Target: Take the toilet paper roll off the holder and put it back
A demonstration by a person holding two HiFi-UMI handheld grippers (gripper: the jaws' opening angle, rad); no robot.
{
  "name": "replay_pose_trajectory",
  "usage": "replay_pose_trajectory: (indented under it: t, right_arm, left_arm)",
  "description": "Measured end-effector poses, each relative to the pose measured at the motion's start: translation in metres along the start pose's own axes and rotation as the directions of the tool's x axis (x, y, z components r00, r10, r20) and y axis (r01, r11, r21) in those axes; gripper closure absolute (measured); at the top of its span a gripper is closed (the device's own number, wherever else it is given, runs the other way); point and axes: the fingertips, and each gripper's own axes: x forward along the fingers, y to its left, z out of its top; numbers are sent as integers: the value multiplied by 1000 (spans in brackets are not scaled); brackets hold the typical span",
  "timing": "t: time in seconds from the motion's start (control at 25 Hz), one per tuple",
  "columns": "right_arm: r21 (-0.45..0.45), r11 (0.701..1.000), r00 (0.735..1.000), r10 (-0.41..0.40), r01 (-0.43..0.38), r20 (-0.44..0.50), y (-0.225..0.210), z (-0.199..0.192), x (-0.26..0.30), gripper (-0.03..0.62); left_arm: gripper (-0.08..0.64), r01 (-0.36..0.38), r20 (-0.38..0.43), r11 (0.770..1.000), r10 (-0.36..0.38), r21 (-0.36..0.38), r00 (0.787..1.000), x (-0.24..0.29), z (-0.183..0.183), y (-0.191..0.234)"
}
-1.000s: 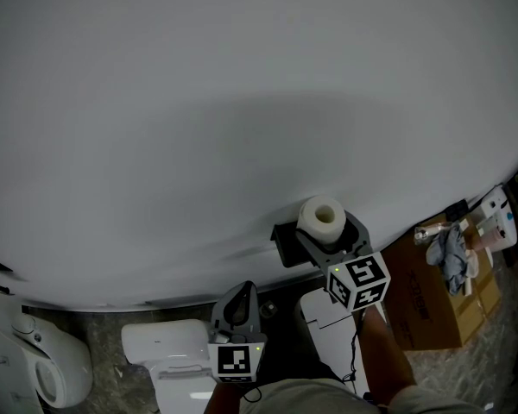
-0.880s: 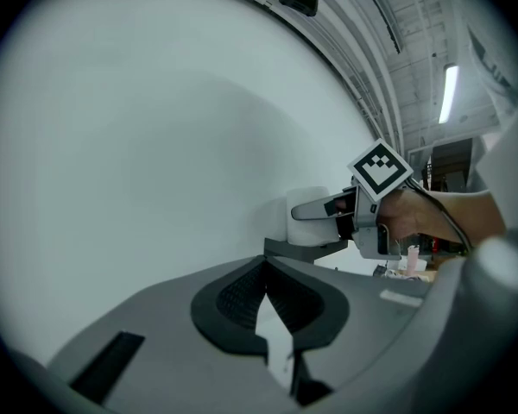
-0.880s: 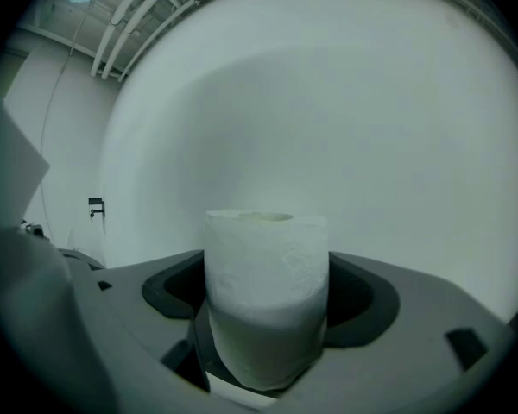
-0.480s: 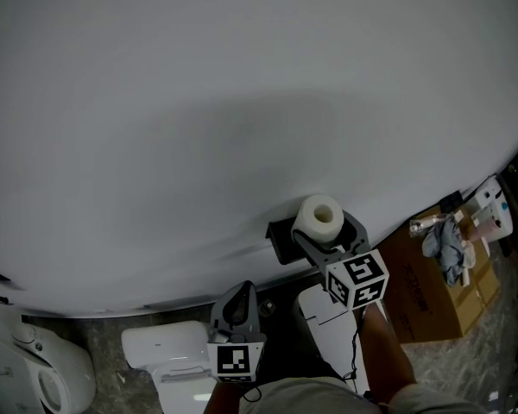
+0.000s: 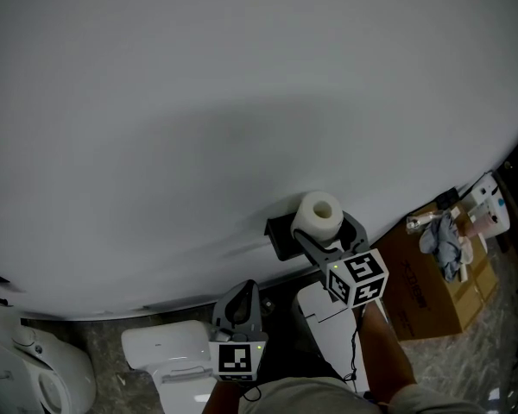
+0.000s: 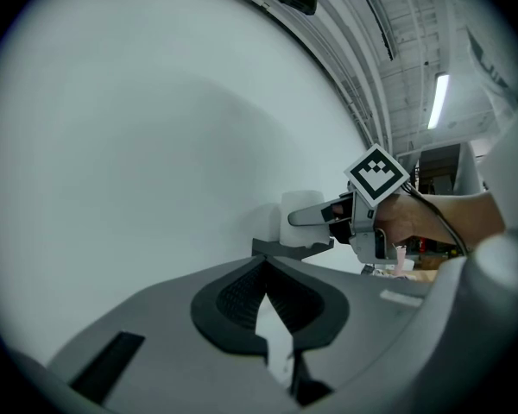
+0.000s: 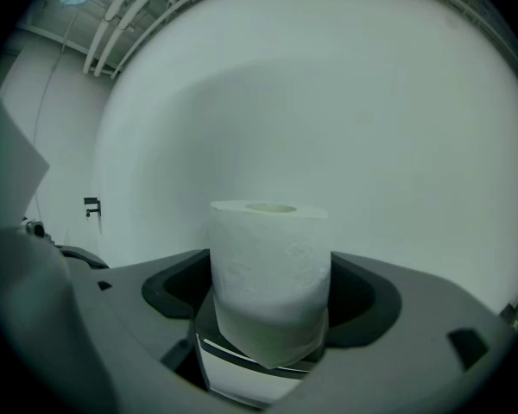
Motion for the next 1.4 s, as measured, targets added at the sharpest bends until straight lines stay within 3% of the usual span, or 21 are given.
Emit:
replay_pose_trajectory:
  t: [0.52,0.76,1.12,1.4]
  right_arm:
    - [30,999,998,-28,26,63,0,11,-27,227]
    - [97,995,992,-41,30,121,1,8,-61,227]
    - [118,991,990,-81,67,117,12,-7,-81,229]
    - [93,993,992,-76,66,106,25,-20,-89,230]
  left_arm:
    - [557,37,8,999,-37,-1,999,-1,0,0]
    - [557,84,31,996,-83,-19,996,3,7,-13]
    - [557,156,12,988,-157,14,988,5,8,-28]
    - [558,157,-7,987,-157,22,988,5,5,-29]
